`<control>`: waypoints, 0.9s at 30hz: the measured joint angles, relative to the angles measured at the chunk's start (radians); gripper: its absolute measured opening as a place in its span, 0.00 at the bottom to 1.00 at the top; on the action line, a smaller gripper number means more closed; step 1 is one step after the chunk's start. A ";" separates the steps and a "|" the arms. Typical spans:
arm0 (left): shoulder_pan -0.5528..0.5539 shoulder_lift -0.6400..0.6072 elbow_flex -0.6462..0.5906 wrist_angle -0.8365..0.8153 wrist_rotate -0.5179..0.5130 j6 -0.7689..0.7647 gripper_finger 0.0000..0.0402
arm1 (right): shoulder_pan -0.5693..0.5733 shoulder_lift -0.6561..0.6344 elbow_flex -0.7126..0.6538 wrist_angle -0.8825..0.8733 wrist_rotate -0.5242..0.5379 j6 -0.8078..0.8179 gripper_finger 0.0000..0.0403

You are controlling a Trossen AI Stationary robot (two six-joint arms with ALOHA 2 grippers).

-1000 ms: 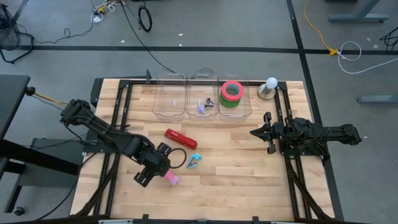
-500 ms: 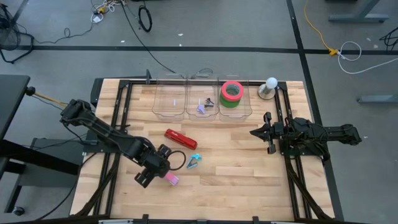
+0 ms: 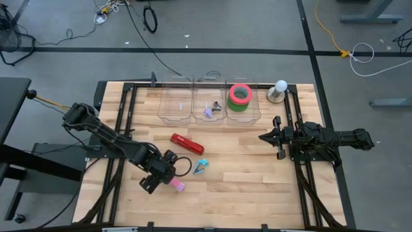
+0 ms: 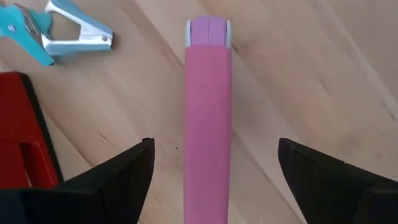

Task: Pick and place Stapler, Stapler remover, tape
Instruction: Put the pink stapler into the left transparent bin

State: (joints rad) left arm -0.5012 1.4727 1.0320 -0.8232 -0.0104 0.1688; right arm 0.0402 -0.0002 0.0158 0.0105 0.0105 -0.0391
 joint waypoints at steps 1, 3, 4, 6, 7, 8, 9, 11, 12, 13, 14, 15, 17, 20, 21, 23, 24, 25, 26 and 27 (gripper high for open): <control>0.002 0.000 -0.006 0.004 0.000 0.000 0.86 | 0.000 0.000 0.000 0.000 0.000 0.000 0.04; 0.010 0.000 -0.018 0.009 0.000 0.000 0.86 | 0.000 0.000 0.000 0.000 0.000 0.000 0.04; 0.013 0.000 -0.025 0.013 0.000 0.000 0.86 | 0.000 0.000 0.000 0.000 0.000 0.000 0.04; 0.020 0.000 -0.038 0.023 0.000 0.000 0.86 | 0.000 0.000 0.000 0.000 0.000 0.000 0.04; 0.024 0.000 -0.046 0.030 0.000 0.000 0.86 | 0.000 0.000 0.000 0.000 0.000 0.000 0.04; 0.028 0.000 -0.054 0.037 0.003 0.000 0.86 | 0.000 0.000 0.000 0.000 0.000 0.000 0.04; 0.029 0.000 -0.062 0.040 0.009 -0.001 0.86 | 0.000 0.000 0.000 0.000 0.000 0.000 0.04; 0.034 0.000 -0.076 0.047 0.018 0.000 0.86 | 0.000 0.000 0.000 0.000 0.000 0.000 0.04; 0.034 0.000 -0.082 0.048 0.023 0.000 0.86 | 0.000 0.000 0.000 0.000 0.000 0.000 0.04; 0.034 0.000 -0.088 0.049 0.024 0.000 0.86 | 0.000 0.000 0.000 0.000 0.000 0.000 0.04; 0.034 0.000 -0.094 0.049 0.025 0.000 0.86 | 0.000 0.000 0.000 0.000 0.000 0.000 0.04; 0.034 0.000 -0.099 0.049 0.026 0.000 0.86 | 0.000 0.000 0.000 0.000 0.000 0.000 0.04; 0.034 0.000 -0.111 0.051 0.027 0.000 0.86 | 0.000 0.000 0.000 0.000 0.000 0.000 0.04; 0.034 0.000 -0.130 0.051 0.025 -0.001 0.86 | 0.000 0.000 0.000 0.000 0.000 0.000 0.04; 0.034 0.000 -0.134 0.051 0.022 -0.001 0.86 | 0.000 0.000 0.000 0.000 0.000 0.000 0.04; 0.034 0.000 -0.141 0.052 0.012 -0.001 0.85 | 0.000 0.000 0.000 0.000 0.000 0.000 0.04; 0.034 0.000 -0.141 0.048 0.007 0.000 0.85 | 0.000 0.000 0.000 0.000 0.000 0.000 0.04; 0.034 0.000 -0.141 0.051 0.003 0.000 0.84 | 0.000 0.000 0.000 0.000 0.000 0.000 0.04; 0.034 0.000 -0.141 0.054 0.002 -0.001 0.83 | 0.000 0.000 0.000 0.000 0.000 0.000 0.04; 0.034 0.000 -0.141 0.054 0.001 0.000 0.82 | 0.000 0.000 0.000 0.000 0.000 0.000 0.04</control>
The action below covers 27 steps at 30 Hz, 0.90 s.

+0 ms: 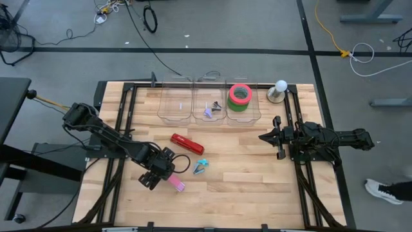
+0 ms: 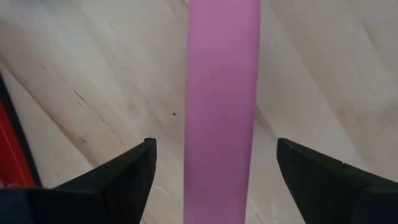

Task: Pick and place Stapler, Stapler remover, tape
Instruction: Put the pink stapler into the left transparent bin

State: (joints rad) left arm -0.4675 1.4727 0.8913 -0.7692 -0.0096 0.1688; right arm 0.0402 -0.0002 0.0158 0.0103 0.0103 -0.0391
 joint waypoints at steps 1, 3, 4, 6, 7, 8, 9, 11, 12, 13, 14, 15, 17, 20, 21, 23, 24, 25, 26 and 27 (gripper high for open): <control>0.000 0.000 0.000 0.000 -0.002 0.000 0.81 | 0.000 0.000 0.000 0.000 0.000 0.000 0.04; 0.000 0.000 0.000 0.000 -0.005 0.000 0.79 | 0.000 0.000 0.000 0.000 0.000 0.000 0.04; 0.002 0.000 0.000 0.000 -0.005 0.000 0.79 | 0.000 0.000 0.000 0.000 0.000 0.000 0.04; 0.006 0.000 0.000 -0.001 -0.005 0.000 0.77 | 0.000 0.000 0.000 0.000 0.000 0.000 0.04; 0.007 0.000 0.000 -0.002 -0.005 0.000 0.76 | 0.000 0.000 0.000 0.000 0.000 0.000 0.04; 0.010 0.000 0.000 -0.002 -0.005 0.000 0.75 | 0.000 0.000 0.000 0.000 0.000 0.000 0.04; 0.011 0.000 0.000 -0.002 -0.005 0.000 0.73 | 0.000 0.000 0.000 0.000 0.000 0.000 0.04; 0.013 0.000 0.000 -0.003 -0.005 0.000 0.71 | 0.000 0.000 0.000 0.000 0.000 0.000 0.04; 0.013 0.000 0.000 -0.003 -0.005 0.000 0.69 | 0.000 0.000 0.000 0.000 0.000 0.000 0.04; 0.012 0.000 0.000 -0.003 -0.005 0.000 0.67 | 0.000 0.000 0.000 0.000 0.000 0.000 0.04; 0.013 0.000 0.000 -0.003 -0.005 0.000 0.66 | 0.000 0.000 0.000 0.000 0.000 0.000 0.04; 0.013 0.000 0.000 -0.003 -0.003 0.000 0.64 | 0.000 0.000 0.000 0.000 0.000 0.000 0.04; 0.013 0.000 0.000 -0.003 0.014 0.001 0.60 | 0.000 0.000 0.000 0.000 0.000 0.000 0.04; 0.012 0.000 0.000 -0.003 0.032 0.001 0.54 | 0.000 0.000 0.000 0.000 0.000 0.000 0.04; 0.012 0.000 0.000 -0.003 0.032 0.001 0.53 | 0.000 0.000 0.000 0.000 0.000 0.000 0.04; 0.012 0.000 0.000 -0.003 0.032 0.001 0.49 | 0.000 0.000 0.000 0.000 0.000 0.000 0.04; 0.012 0.000 0.000 -0.003 0.032 0.001 0.48 | 0.000 0.000 0.000 0.000 0.000 0.000 0.04; 0.012 0.000 0.000 -0.003 0.032 0.001 0.46 | 0.000 0.000 0.000 0.000 0.000 0.000 0.04; 0.012 0.000 0.000 -0.003 0.032 0.001 0.45 | 0.000 0.000 0.000 0.000 0.000 0.000 0.04; 0.012 0.000 0.000 -0.003 0.032 0.001 0.44 | 0.000 0.000 0.000 0.000 0.000 0.000 0.04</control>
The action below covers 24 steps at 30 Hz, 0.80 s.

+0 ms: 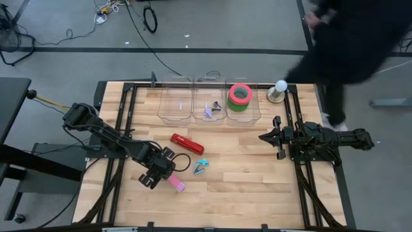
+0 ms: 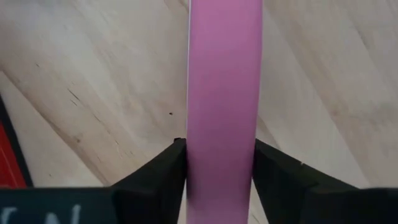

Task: Pick and place Stapler, Stapler remover, tape
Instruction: Put the pink stapler into the left transparent bin

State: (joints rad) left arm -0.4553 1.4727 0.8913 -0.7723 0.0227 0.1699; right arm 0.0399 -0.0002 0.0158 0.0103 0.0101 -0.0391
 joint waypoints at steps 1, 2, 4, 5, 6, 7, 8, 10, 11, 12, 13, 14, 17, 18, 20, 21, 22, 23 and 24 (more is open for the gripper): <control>0.000 0.000 0.000 0.000 0.000 0.000 0.42 | 0.000 0.000 0.000 0.000 0.000 0.000 0.04; 0.000 0.000 0.000 0.000 0.000 0.002 0.41 | 0.000 0.000 0.000 0.000 0.000 0.000 0.04; 0.000 0.000 0.000 0.000 0.000 0.003 0.40 | 0.000 0.000 0.000 0.000 0.000 0.000 0.04; 0.000 0.000 0.000 -0.001 0.000 0.003 0.39 | 0.000 0.000 0.000 0.000 0.000 0.000 0.04; 0.000 0.000 0.000 -0.001 0.000 0.003 0.39 | 0.000 0.000 0.000 0.000 0.000 0.000 0.04; 0.000 0.000 0.000 -0.001 0.000 0.003 0.38 | 0.000 0.000 0.000 0.000 0.000 0.000 0.04; 0.000 0.000 0.000 -0.001 0.001 0.003 0.38 | 0.000 0.000 0.000 0.000 0.000 0.000 0.04; 0.000 0.000 0.000 -0.001 0.009 0.002 0.38 | 0.000 0.000 0.000 0.000 0.000 0.000 0.04; 0.001 0.000 0.000 -0.001 0.016 0.002 0.38 | 0.000 0.000 0.000 0.000 0.000 0.000 0.04; 0.002 0.000 0.000 -0.001 0.021 0.001 0.38 | 0.000 0.000 0.000 0.000 0.000 0.000 0.04; 0.002 0.000 0.000 -0.001 0.025 0.000 0.38 | 0.000 0.000 0.000 0.000 0.000 0.000 0.04; 0.001 0.000 0.000 0.000 0.026 0.000 0.38 | 0.000 0.000 0.000 0.000 0.000 0.000 0.04; 0.001 0.000 0.000 0.000 0.030 -0.001 0.36 | 0.000 0.000 0.000 0.000 0.000 0.000 0.04; 0.001 0.000 0.000 0.000 0.030 -0.001 0.36 | 0.000 0.000 0.000 0.000 0.000 0.000 0.04; 0.004 0.000 0.000 0.000 0.031 -0.002 0.36 | 0.000 0.000 0.000 0.000 0.000 0.000 0.04; 0.007 0.000 0.000 0.000 0.033 -0.003 0.36 | 0.000 0.000 0.000 0.000 0.000 0.000 0.04; 0.010 0.000 0.001 -0.002 0.034 -0.006 0.36 | 0.000 0.000 0.000 0.000 0.000 0.000 0.04; 0.014 0.000 0.005 -0.008 0.035 -0.008 0.36 | 0.000 0.000 0.000 0.000 0.000 0.000 0.04; 0.018 0.000 0.011 -0.015 0.036 -0.008 0.36 | 0.000 0.000 0.000 0.000 0.000 0.000 0.04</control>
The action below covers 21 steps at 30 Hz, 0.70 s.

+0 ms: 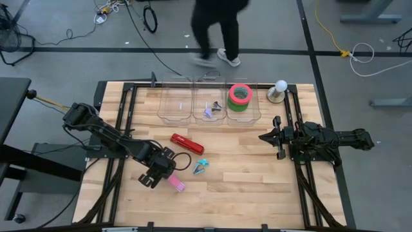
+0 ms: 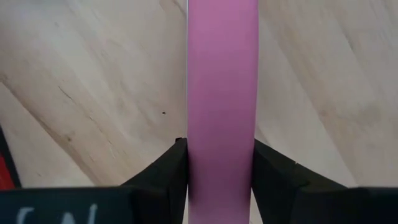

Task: Pick and place Stapler, Stapler remover, tape
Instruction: Put the pink stapler into the left transparent bin

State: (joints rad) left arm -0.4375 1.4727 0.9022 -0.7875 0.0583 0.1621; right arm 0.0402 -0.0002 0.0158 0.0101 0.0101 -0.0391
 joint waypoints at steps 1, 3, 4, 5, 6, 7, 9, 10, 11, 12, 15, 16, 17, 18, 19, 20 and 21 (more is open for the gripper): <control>0.004 0.000 0.007 -0.008 0.001 0.000 0.36 | 0.000 0.000 0.000 0.000 0.000 0.000 0.04; 0.015 0.000 0.027 -0.028 -0.001 -0.001 0.36 | 0.000 0.000 0.000 0.000 0.000 0.000 0.04; 0.021 0.000 0.041 -0.042 -0.001 -0.001 0.35 | 0.000 0.000 0.000 0.000 0.000 0.000 0.04; 0.027 0.000 0.058 -0.059 -0.002 -0.001 0.35 | 0.000 0.000 0.000 0.000 0.000 0.000 0.04; 0.033 0.000 0.077 -0.079 -0.002 -0.001 0.35 | 0.000 0.000 0.000 0.000 0.000 0.000 0.04; 0.039 0.000 0.096 -0.097 -0.002 -0.003 0.35 | 0.000 0.000 0.000 0.000 0.000 0.000 0.04; 0.052 0.000 0.142 -0.135 -0.003 -0.020 0.36 | 0.000 0.000 0.000 0.000 0.000 0.000 0.04; 0.059 0.000 0.166 -0.151 -0.003 -0.022 0.36 | 0.000 0.000 0.000 0.000 0.000 0.000 0.04; 0.065 0.000 0.190 -0.165 -0.003 -0.022 0.36 | 0.000 0.000 0.000 0.000 0.000 0.000 0.04; 0.071 0.000 0.217 -0.182 -0.005 -0.022 0.36 | 0.000 0.000 0.000 0.000 0.000 0.000 0.04; 0.093 0.000 0.295 -0.216 -0.010 -0.023 0.35 | 0.000 0.000 0.000 0.000 0.000 0.000 0.04; 0.102 0.000 0.322 -0.222 -0.010 -0.022 0.36 | 0.000 0.000 0.000 0.000 0.000 0.000 0.04; 0.111 0.000 0.346 -0.229 -0.010 -0.022 0.36 | 0.000 0.000 0.000 0.000 0.000 0.000 0.04; 0.121 0.000 0.371 -0.239 -0.011 -0.023 0.36 | 0.000 0.000 0.000 0.000 0.000 0.000 0.04; 0.132 0.000 0.393 -0.250 -0.012 -0.023 0.36 | 0.000 0.000 0.000 0.000 0.000 0.000 0.04; 0.142 0.000 0.413 -0.258 -0.013 -0.024 0.36 | 0.000 0.000 0.000 0.000 0.000 0.000 0.04; 0.154 0.000 0.435 -0.265 -0.013 -0.027 0.36 | 0.000 0.000 0.000 0.000 0.000 0.000 0.04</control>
State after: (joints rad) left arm -0.2831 1.4731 1.3369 -1.0523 0.0456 0.1352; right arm 0.0402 -0.0002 0.0158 0.0104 0.0104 -0.0391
